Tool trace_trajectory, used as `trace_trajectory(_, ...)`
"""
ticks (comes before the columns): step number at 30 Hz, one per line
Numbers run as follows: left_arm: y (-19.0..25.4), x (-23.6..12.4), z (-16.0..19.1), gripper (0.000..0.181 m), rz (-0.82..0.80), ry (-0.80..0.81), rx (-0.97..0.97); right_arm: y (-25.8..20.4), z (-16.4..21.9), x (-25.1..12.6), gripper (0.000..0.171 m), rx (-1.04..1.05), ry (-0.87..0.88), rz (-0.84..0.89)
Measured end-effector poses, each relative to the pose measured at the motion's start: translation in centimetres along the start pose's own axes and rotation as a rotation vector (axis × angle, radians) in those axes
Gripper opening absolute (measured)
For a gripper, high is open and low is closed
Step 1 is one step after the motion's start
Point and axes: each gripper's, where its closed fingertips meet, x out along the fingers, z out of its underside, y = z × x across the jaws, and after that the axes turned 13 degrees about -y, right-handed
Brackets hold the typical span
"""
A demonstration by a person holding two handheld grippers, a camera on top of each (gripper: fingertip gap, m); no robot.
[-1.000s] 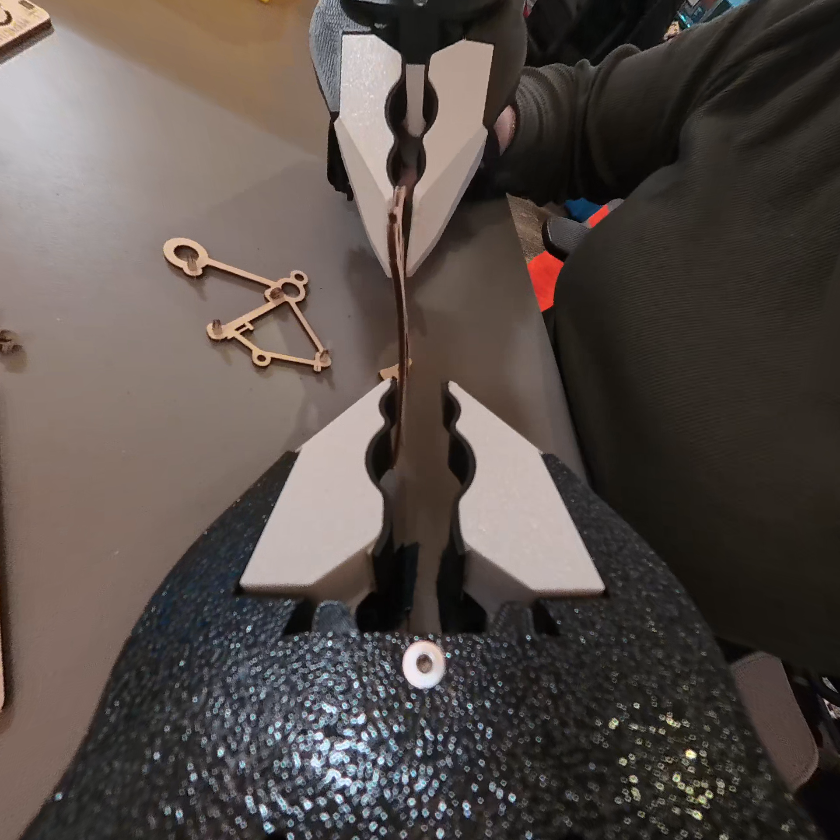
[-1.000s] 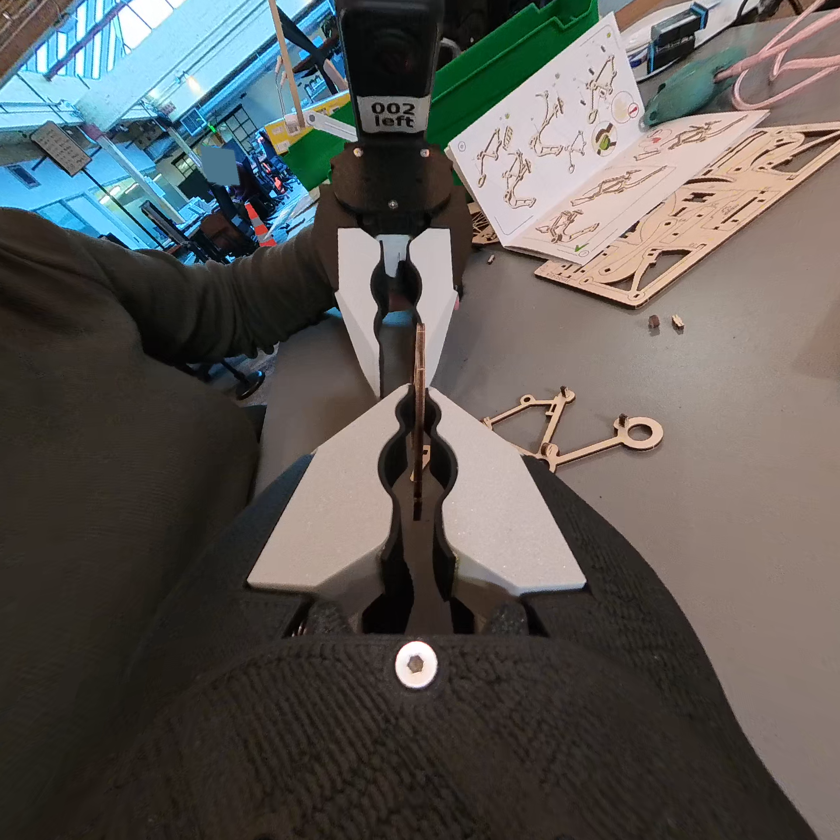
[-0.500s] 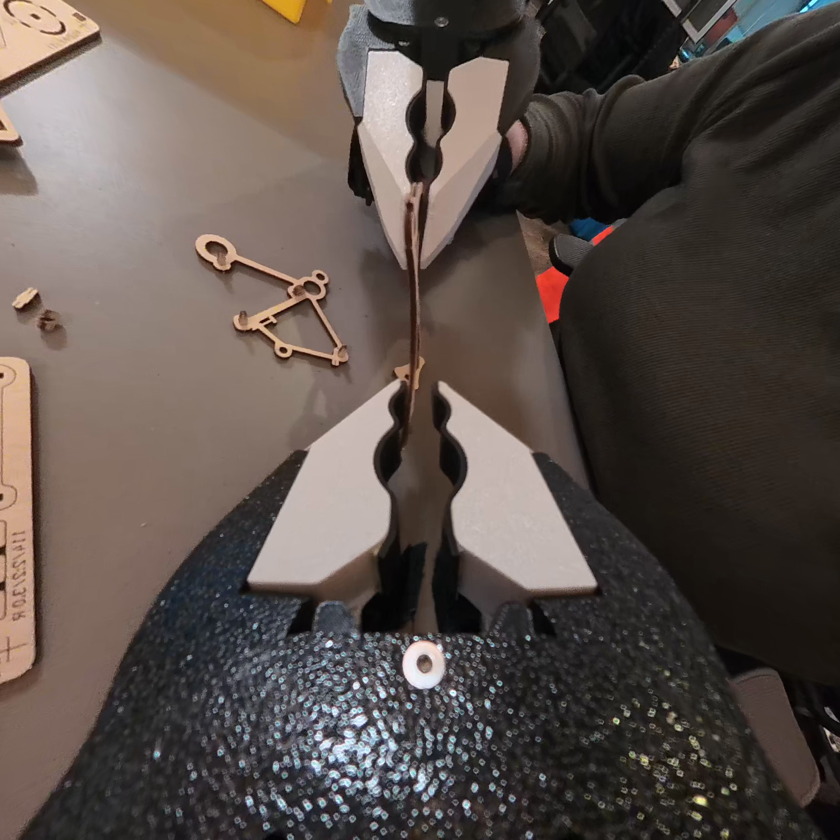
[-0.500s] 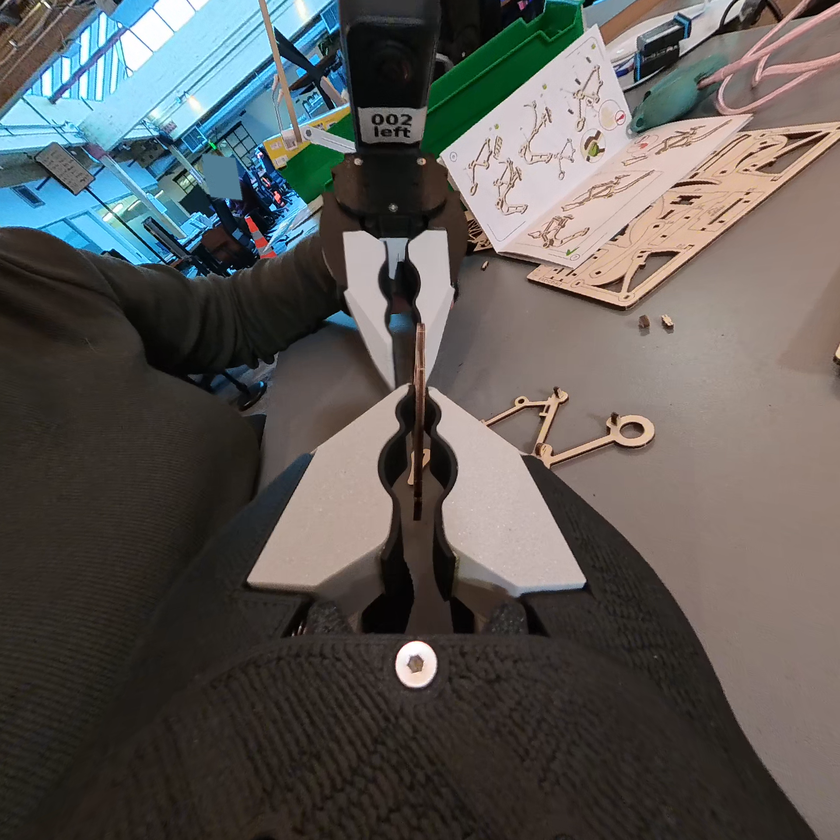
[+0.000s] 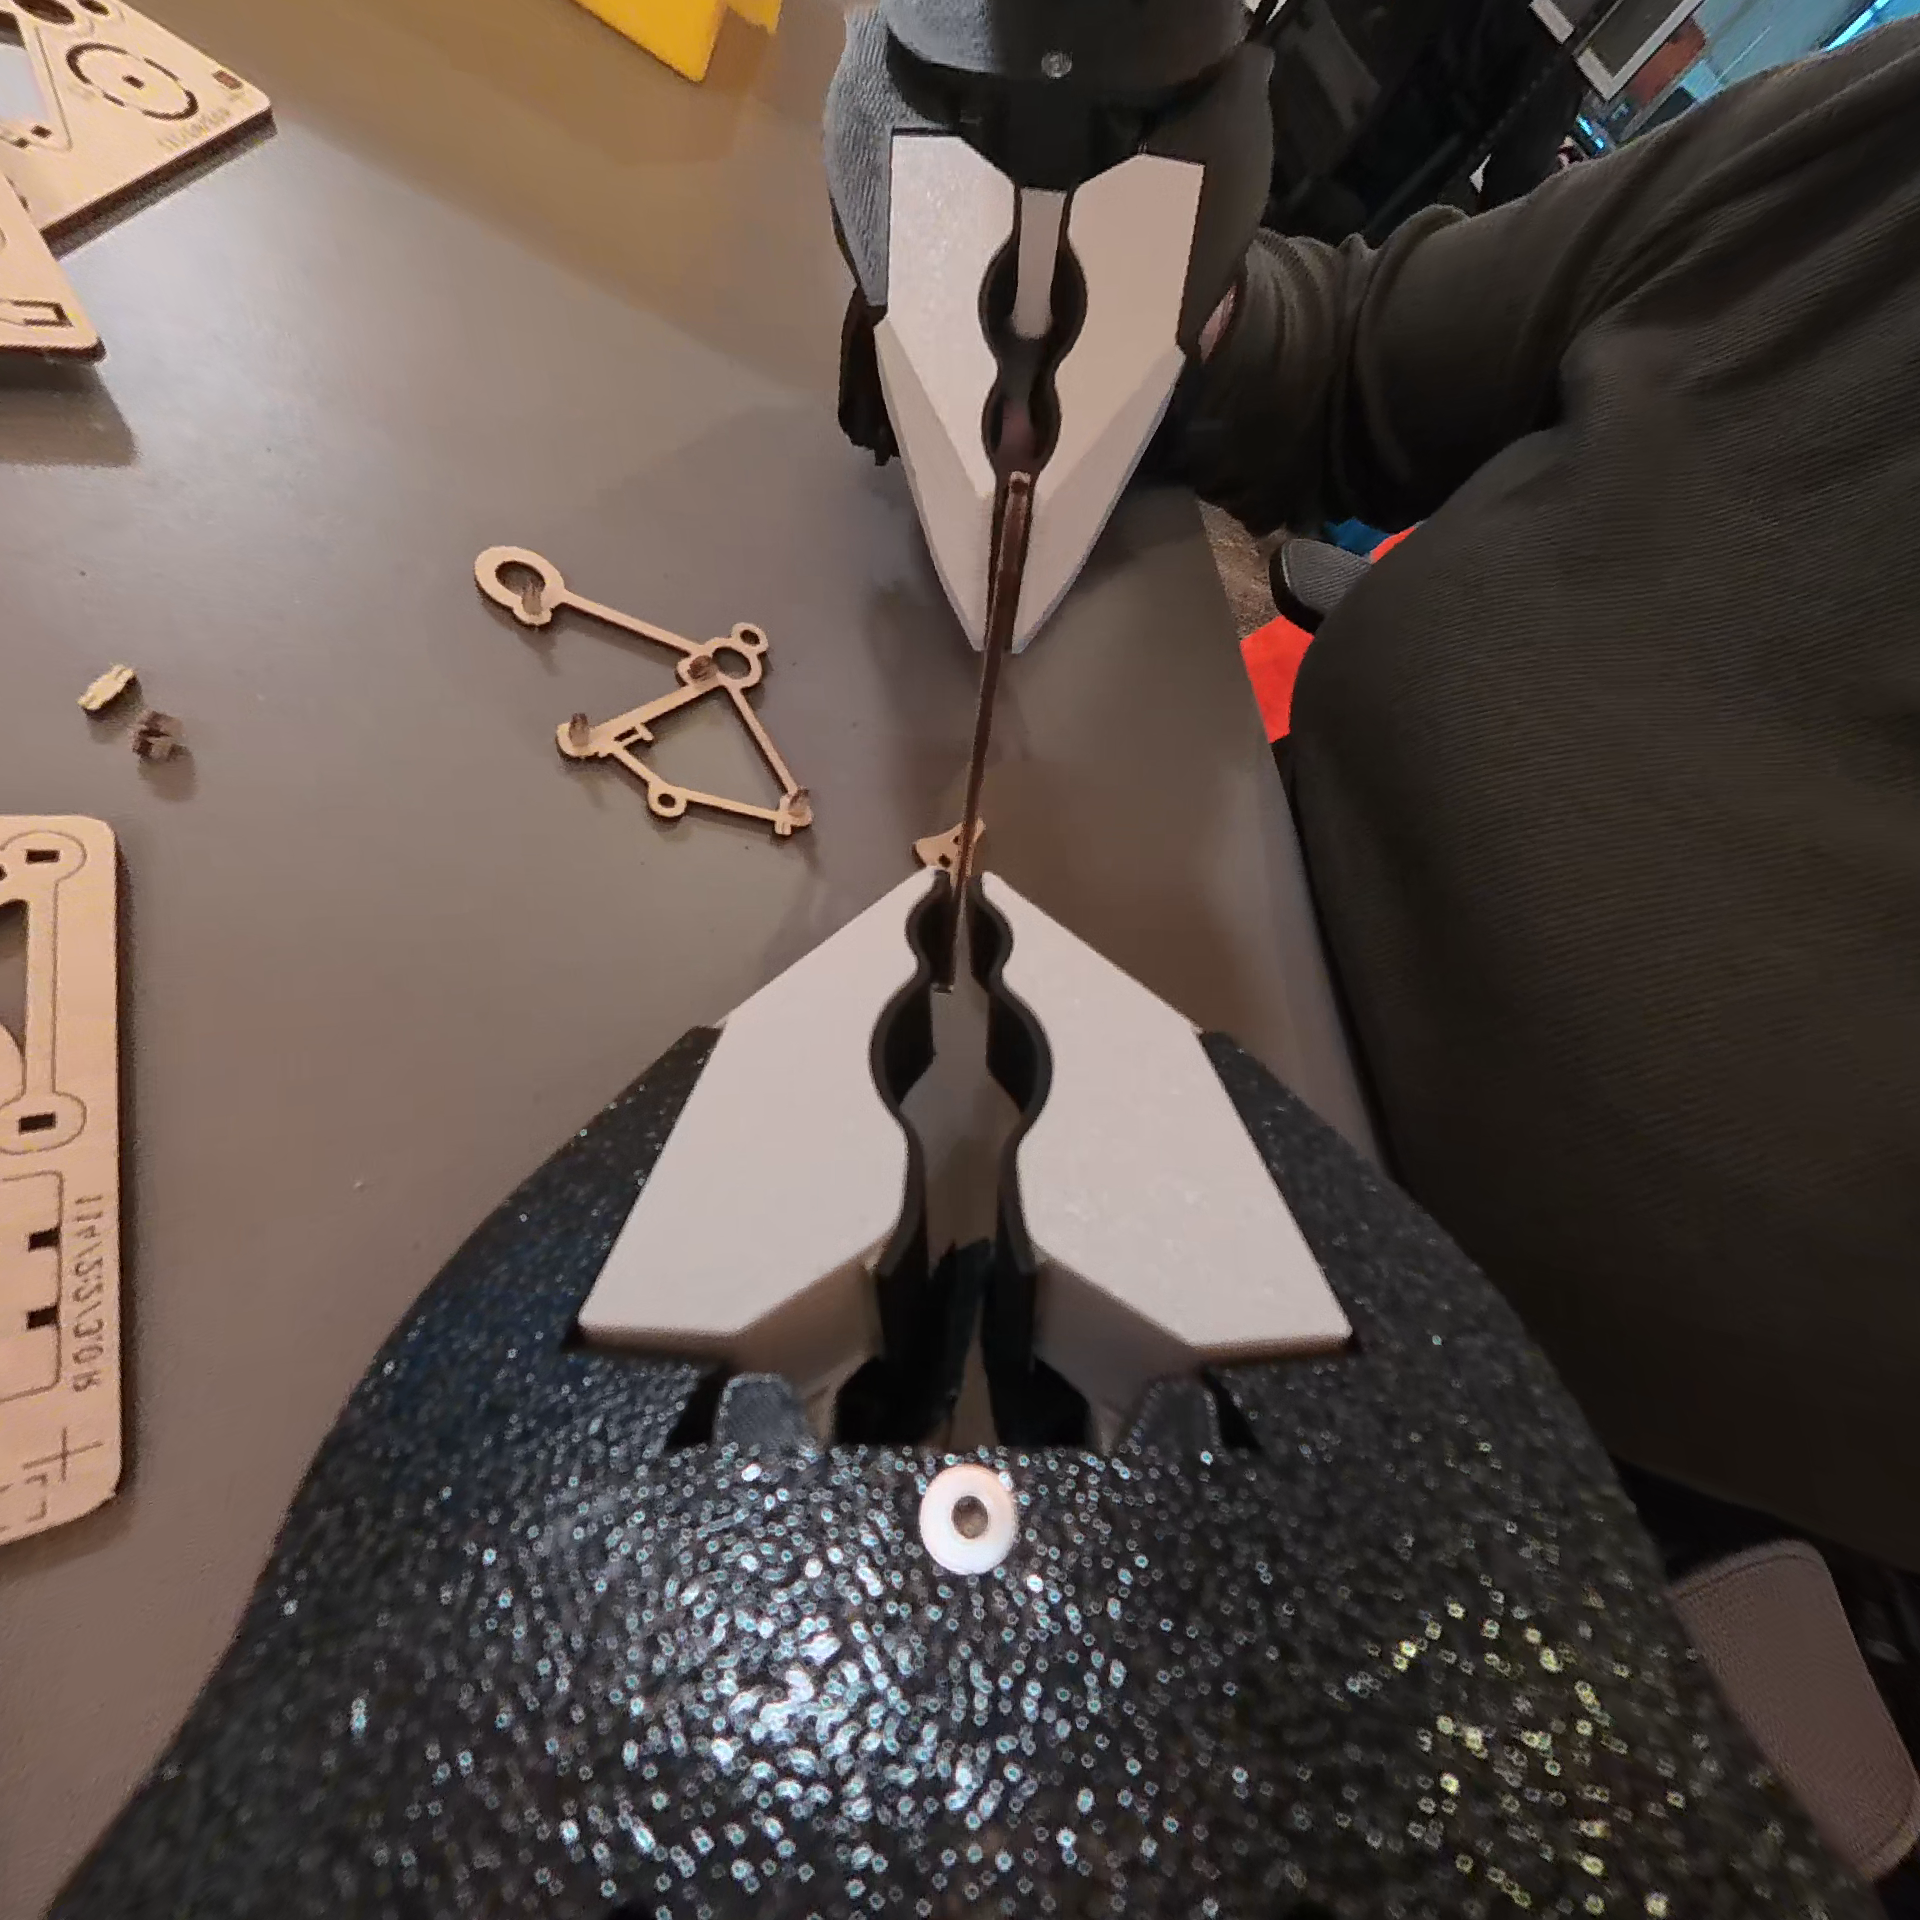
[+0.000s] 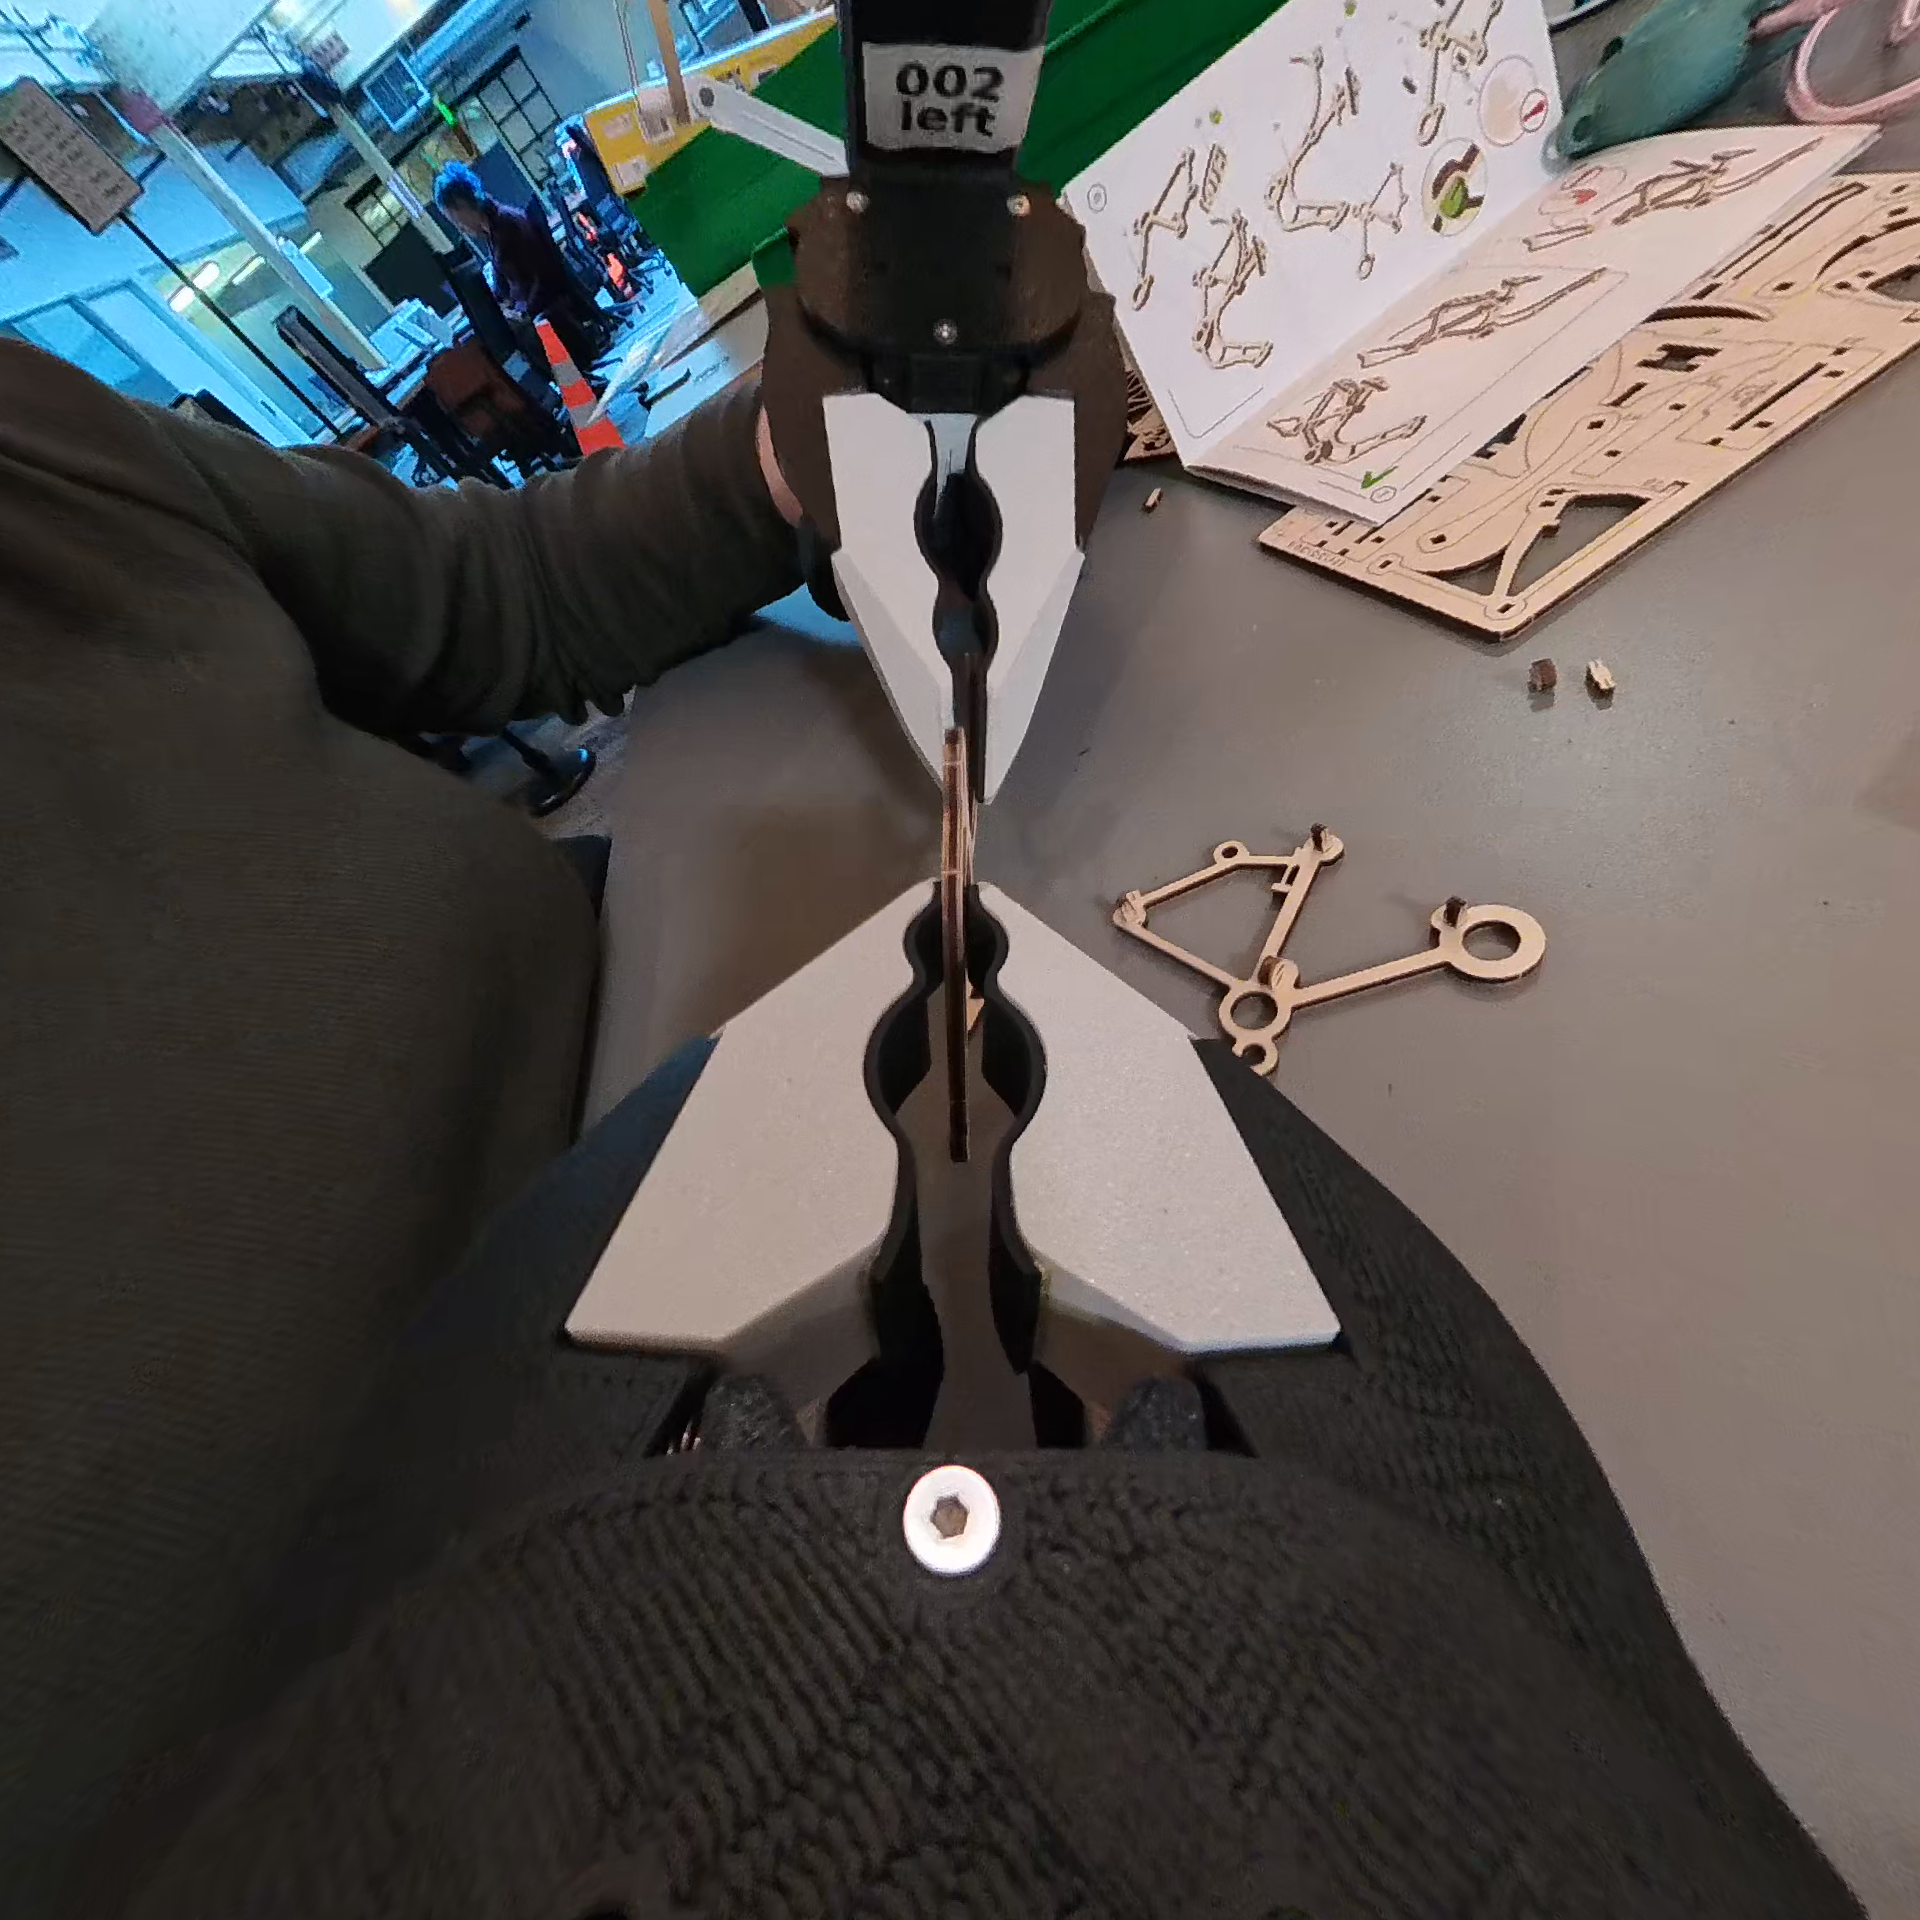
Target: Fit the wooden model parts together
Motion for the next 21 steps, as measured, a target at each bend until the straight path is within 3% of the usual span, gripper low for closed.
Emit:
trace_trajectory(10,0.7,-0.8,-1.2,0.001,0.001,0.083,0.056,0.0,-0.7,-0.8,0.0,-0.037,0.048,0.011)
trace_trajectory(15,0.8,-2.2,-2.0,0.034,-0.039,0.132,0.05,0.9,-1.8,-2.8,0.0,-0.126,0.122,0.13)
trace_trajectory(21,0.6,-3.1,-2.2,0.038,-0.162,0.138,0.127,2.3,-3.3,-6.1,0.0,-0.129,0.281,0.229)
